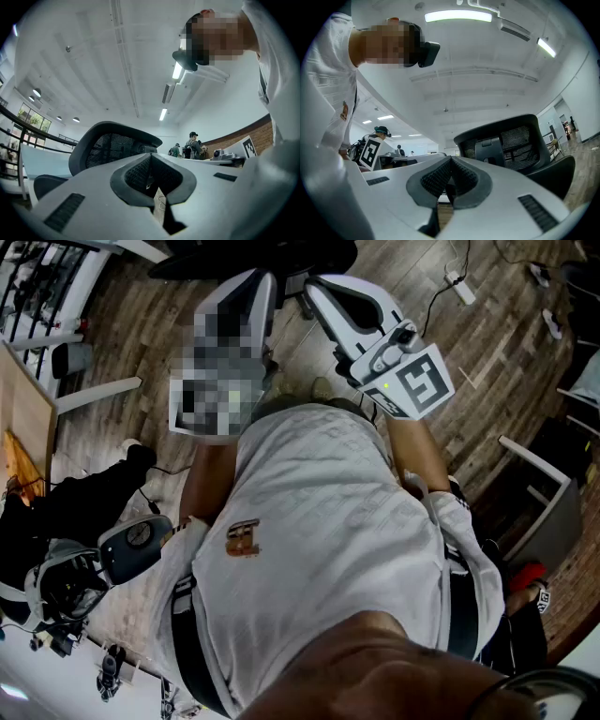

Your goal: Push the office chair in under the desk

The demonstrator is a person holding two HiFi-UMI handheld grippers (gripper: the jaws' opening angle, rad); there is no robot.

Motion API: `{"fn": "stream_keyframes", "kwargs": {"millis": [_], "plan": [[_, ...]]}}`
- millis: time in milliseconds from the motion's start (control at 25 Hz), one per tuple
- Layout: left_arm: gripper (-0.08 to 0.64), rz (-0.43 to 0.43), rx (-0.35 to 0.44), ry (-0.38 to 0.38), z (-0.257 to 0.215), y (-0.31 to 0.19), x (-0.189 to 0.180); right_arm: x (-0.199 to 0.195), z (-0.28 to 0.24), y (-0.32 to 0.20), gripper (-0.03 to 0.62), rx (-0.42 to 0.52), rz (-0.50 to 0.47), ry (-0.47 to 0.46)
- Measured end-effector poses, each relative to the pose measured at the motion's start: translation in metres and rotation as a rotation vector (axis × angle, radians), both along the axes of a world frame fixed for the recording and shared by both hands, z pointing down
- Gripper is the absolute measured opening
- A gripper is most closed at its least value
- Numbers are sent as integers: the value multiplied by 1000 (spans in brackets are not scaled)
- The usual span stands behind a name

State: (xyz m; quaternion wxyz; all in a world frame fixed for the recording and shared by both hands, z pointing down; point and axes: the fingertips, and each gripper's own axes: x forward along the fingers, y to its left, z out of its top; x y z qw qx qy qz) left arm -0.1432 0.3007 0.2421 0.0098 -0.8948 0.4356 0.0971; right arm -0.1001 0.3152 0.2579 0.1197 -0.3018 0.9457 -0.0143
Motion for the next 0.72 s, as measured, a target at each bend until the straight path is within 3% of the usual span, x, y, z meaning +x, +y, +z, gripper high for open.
{"fn": "stream_keyframes", "kwargs": {"millis": [480, 720], "plan": [[18, 6, 12, -21, -1, 3, -6, -10, -2, 3, 33, 16, -14, 20], [20, -14, 44, -158, 2, -1, -7, -6, -3, -4, 37, 51, 3, 99]]}}
